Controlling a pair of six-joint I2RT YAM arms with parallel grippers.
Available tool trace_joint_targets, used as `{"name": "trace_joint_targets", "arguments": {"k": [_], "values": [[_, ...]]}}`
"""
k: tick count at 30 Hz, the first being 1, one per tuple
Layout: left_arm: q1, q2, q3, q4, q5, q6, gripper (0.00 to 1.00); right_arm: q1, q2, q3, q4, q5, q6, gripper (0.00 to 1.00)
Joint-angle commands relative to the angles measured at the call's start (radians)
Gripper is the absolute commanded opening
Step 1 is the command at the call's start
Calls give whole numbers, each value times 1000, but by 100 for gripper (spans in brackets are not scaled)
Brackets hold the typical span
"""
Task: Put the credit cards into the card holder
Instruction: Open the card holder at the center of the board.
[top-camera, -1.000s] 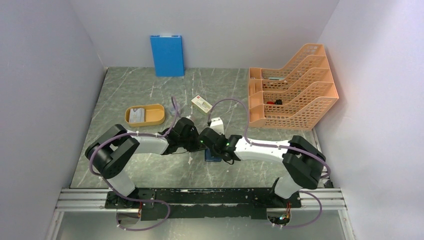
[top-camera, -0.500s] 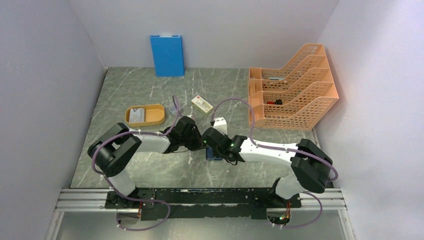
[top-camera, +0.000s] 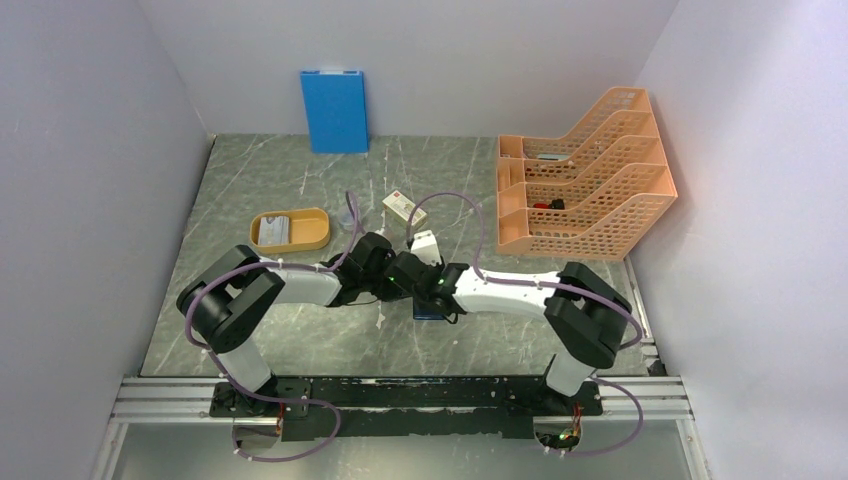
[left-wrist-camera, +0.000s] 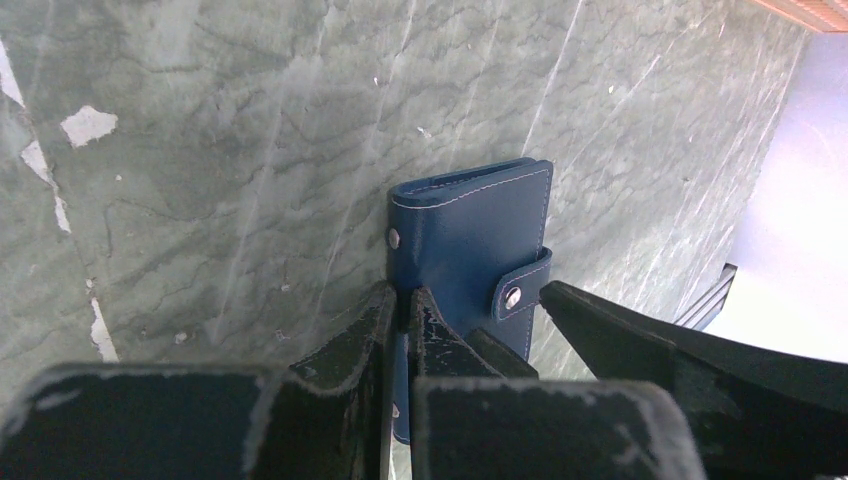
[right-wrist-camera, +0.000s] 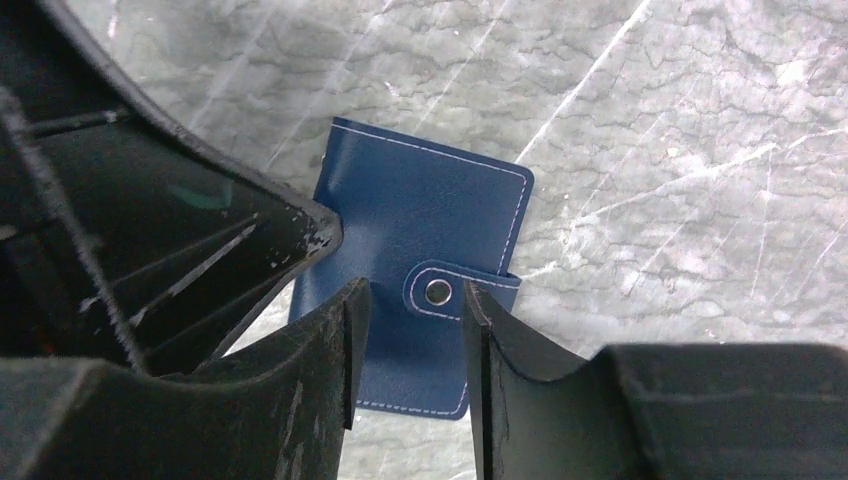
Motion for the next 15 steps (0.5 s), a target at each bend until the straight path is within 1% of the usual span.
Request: {"name": "trace_joint_targets", "arguments": {"k": [1, 7, 11, 15], "values": [[-12, 63, -36, -142, -88, 35, 5, -3, 45, 31, -36, 67, -12, 43], [-13, 64, -37, -147, -91, 36, 5, -4, 70, 19, -36, 89, -15, 39], [-13, 66, -34, -154, -94, 38, 5, -8, 68, 3, -32, 91, -14, 30], [-12, 66, -34, -157, -96, 37, 5, -10, 59, -8, -31, 90, -13, 17]]}}
